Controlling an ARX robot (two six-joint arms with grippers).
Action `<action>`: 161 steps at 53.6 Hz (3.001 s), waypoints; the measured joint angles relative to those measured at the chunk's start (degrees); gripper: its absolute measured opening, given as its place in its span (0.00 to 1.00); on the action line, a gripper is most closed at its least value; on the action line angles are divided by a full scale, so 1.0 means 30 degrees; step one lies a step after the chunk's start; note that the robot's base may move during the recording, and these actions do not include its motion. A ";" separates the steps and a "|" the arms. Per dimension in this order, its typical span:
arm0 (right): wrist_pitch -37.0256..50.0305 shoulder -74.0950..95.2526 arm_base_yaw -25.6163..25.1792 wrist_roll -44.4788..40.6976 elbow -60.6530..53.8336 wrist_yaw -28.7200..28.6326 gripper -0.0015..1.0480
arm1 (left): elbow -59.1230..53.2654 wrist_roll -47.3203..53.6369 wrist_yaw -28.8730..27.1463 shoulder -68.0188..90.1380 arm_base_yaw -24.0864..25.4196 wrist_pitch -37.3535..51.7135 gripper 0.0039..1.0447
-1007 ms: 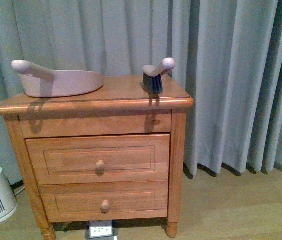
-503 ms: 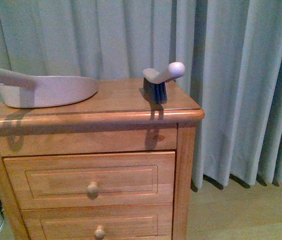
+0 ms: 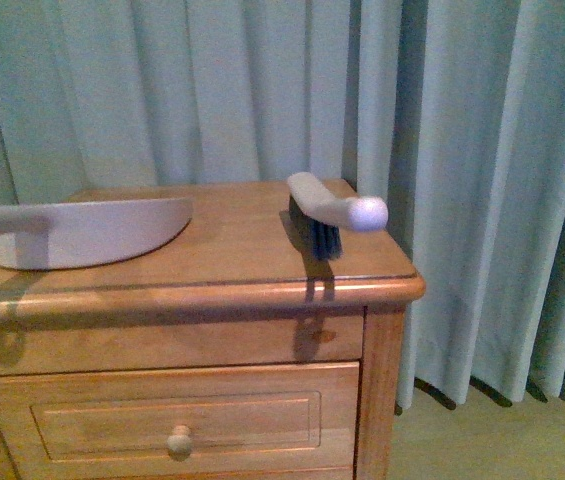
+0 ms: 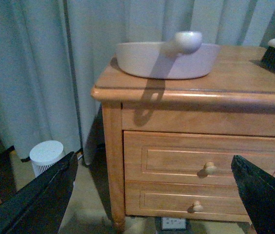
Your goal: Clean up trash
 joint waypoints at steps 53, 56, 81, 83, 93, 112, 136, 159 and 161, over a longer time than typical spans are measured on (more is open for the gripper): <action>0.0007 0.0000 0.0000 0.0007 0.0000 -0.0007 0.93 | 1.7930 0.0525 -0.2419 2.5048 -0.2222 -0.4131 0.93; 0.0007 0.0000 0.0000 0.0007 0.0000 -0.0007 0.93 | 1.9008 0.0525 -0.3096 2.6629 -0.2521 -0.4634 0.93; 0.0007 0.0000 0.0000 0.0007 0.0000 0.0000 0.93 | 2.1354 0.0058 -0.3883 3.3383 -0.2652 -0.4320 0.93; 0.0007 0.0000 0.0000 0.0000 0.0000 0.0000 0.93 | 2.1362 0.0066 -0.4007 3.3754 -0.2630 -0.4124 0.93; 0.0007 0.0000 0.0000 0.0000 0.0000 -0.0007 0.93 | 2.1624 0.0087 -0.4022 3.4767 -0.2463 -0.3679 0.93; 0.0007 0.0000 0.0000 0.0007 0.0000 -0.0007 0.93 | 2.1901 0.0597 -0.4306 3.5365 -0.2135 -0.3271 0.69; 0.0007 0.0000 0.0000 0.0007 0.0000 -0.0007 0.93 | 2.1034 0.1129 -0.4167 3.4206 -0.2229 -0.1173 0.26; 0.0007 0.0000 0.0000 0.0000 0.0000 -0.0007 0.93 | 1.2182 0.4408 -0.4881 1.9963 -0.3789 1.0972 0.26; 0.0007 0.0000 0.0000 0.0007 0.0000 -0.0007 0.93 | 1.1446 0.4466 -0.4976 1.8374 -0.3803 1.1030 0.26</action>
